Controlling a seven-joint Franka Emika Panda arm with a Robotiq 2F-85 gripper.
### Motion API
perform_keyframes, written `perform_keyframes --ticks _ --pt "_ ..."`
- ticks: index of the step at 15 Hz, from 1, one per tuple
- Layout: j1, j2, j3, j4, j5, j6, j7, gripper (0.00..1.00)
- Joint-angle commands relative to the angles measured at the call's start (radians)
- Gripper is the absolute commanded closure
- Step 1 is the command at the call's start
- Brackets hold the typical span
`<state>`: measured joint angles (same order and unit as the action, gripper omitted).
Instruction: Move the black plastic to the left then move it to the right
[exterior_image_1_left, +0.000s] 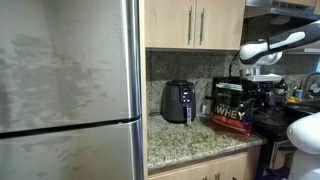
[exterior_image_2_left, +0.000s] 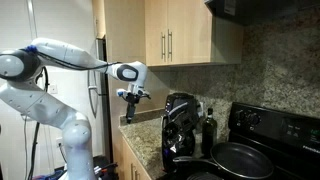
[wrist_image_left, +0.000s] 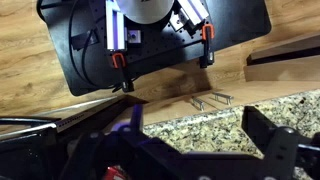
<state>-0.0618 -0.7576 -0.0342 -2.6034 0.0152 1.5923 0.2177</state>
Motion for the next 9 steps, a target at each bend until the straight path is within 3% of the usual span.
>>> perform_keyframes --ticks 1,2,3,5,6,9 --pt "-0.017 0.001 0.014 0.001 0.007 -0.001 -0.010 0.00" --pt "-0.024 -0.021 0.008 -0.023 0.060 0.050 0.034 0.00" --pt "-0.005 0.097 0.032 0.172 0.139 0.012 0.102 0.00" --pt "-0.013 0.094 0.015 0.250 0.237 -0.038 0.151 0.00" --pt "-0.024 0.033 0.028 0.126 0.175 0.018 0.098 0.00" --pt "-0.027 0.061 0.030 0.233 0.226 -0.022 0.137 0.00"
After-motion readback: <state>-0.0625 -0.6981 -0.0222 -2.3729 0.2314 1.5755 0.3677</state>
